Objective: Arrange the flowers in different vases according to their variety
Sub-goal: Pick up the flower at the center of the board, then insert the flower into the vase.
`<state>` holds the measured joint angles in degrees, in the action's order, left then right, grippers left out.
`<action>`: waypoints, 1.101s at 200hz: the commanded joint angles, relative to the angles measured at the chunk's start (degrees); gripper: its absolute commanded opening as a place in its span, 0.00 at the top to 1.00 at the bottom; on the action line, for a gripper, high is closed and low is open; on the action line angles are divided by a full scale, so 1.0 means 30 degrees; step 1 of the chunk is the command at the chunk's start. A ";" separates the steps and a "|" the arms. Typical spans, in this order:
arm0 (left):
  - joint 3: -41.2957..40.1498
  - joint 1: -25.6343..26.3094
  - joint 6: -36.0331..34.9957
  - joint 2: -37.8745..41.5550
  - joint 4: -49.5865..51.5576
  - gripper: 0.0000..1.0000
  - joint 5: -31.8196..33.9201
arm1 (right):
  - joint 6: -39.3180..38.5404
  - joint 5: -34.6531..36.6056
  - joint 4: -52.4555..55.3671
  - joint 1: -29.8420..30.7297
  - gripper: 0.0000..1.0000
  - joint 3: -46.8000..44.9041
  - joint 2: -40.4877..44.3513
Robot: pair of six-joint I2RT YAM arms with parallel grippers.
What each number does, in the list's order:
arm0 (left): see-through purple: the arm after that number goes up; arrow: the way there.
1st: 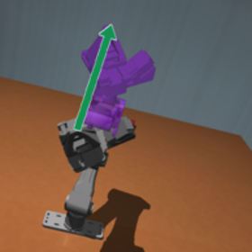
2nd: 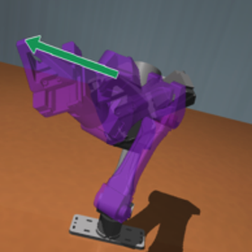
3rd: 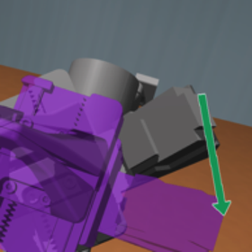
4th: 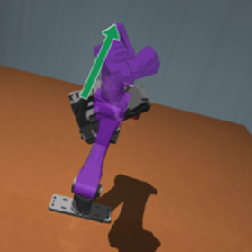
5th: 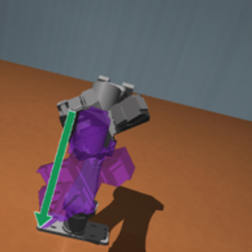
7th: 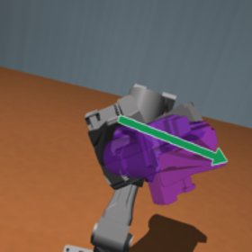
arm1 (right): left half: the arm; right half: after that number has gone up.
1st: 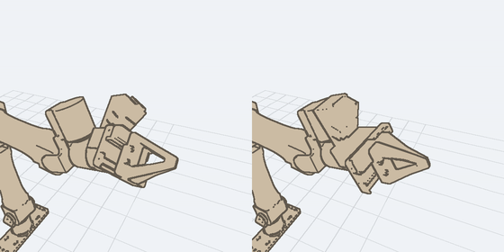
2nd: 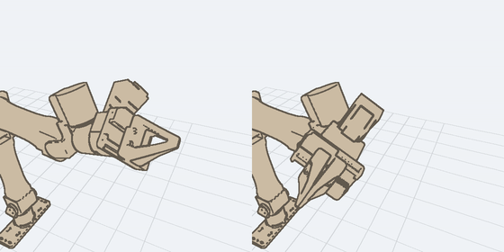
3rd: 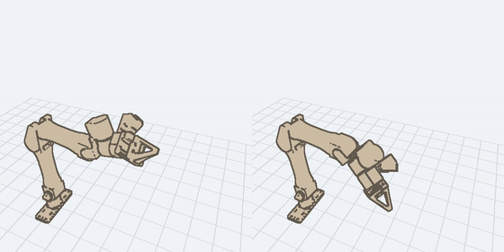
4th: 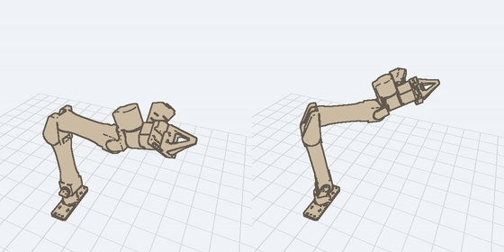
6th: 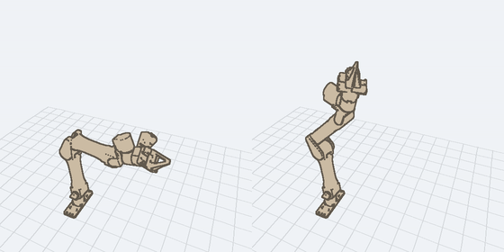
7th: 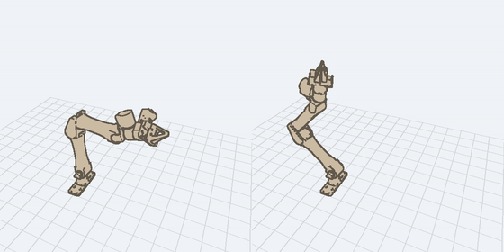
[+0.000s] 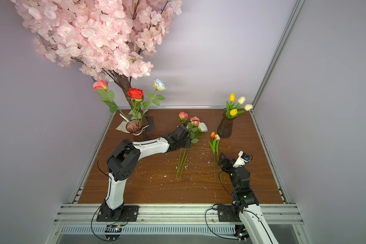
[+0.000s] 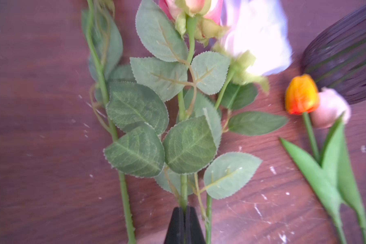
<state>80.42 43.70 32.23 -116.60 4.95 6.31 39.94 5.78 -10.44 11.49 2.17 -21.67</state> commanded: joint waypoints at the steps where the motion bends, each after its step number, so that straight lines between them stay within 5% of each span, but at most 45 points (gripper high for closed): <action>1: 0.0119 0.0119 -0.1343 0.1712 0.0000 1.00 0.1250 | 0.0088 0.0394 -0.0357 -0.0068 0.01 -0.0029 0.0141; 65: -0.2207 0.0138 -0.3693 0.5152 -0.2276 1.00 0.2319 | 0.0064 0.0351 -0.0397 -0.0056 0.01 -0.0071 0.0105; 132: -0.6978 0.0070 -0.9029 1.1377 -0.7546 1.00 0.3084 | 0.0030 0.0300 -0.0571 -0.0062 0.01 -0.0110 -0.0066; 220: -1.2574 0.0081 -1.1402 2.0632 -1.1536 1.00 0.4344 | -0.0027 0.0392 -0.0833 -0.0068 0.01 -0.0196 -0.0522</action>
<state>44.69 43.70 1.45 -60.64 -23.81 18.39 39.90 5.78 -10.57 11.49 1.98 -22.83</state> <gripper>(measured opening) 0.050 0.993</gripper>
